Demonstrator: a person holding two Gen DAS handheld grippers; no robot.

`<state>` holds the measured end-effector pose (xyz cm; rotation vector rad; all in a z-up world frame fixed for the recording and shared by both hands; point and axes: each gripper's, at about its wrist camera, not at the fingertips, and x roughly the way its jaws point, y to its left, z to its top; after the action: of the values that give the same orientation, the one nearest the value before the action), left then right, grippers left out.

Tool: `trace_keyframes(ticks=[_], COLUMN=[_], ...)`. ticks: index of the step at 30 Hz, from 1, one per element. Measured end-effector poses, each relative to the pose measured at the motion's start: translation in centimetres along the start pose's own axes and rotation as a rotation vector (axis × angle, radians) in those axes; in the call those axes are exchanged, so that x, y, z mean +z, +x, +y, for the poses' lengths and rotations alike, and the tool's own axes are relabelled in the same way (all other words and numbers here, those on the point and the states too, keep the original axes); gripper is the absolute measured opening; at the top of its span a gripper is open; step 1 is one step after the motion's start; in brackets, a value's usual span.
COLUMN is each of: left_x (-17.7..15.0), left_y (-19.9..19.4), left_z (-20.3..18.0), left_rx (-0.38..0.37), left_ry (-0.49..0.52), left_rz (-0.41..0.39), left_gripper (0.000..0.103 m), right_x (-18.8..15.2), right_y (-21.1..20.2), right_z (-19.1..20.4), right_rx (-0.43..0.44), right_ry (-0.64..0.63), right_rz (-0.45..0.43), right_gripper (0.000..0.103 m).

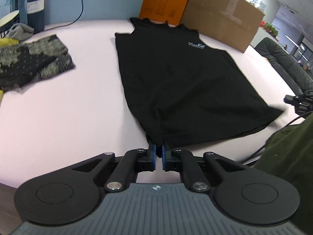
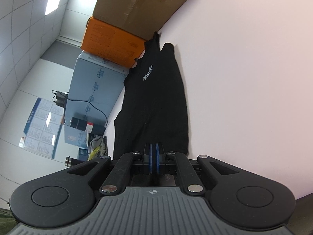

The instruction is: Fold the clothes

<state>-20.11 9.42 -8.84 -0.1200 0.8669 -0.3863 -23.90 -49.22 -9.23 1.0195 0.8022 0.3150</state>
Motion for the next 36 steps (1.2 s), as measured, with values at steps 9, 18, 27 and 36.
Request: trace_keyframes(ticks=[9, 18, 27, 36], left_x=[-0.2, -1.4, 3.4, -0.6], left_y=[-0.7, 1.4, -4.0, -0.7], left_z=[0.1, -1.9, -1.4, -0.1], left_rx=[0.109, 0.130, 0.033, 0.188], left_ry=[0.069, 0.155, 0.142, 0.208], left_rz=[0.020, -0.032, -0.143, 0.121], left_gripper=[0.038, 0.020, 0.003, 0.009], right_x=[-2.6, -5.0, -0.6, -2.1], right_y=[2.2, 5.2, -0.3, 1.6], right_z=[4.4, 4.0, 4.2, 2.9], right_rx=[-0.208, -0.209, 0.048, -0.402], right_ry=[-0.489, -0.545, -0.186, -0.502], right_rz=[0.173, 0.197, 0.067, 0.315], right_gripper=[0.031, 0.031, 0.004, 0.009])
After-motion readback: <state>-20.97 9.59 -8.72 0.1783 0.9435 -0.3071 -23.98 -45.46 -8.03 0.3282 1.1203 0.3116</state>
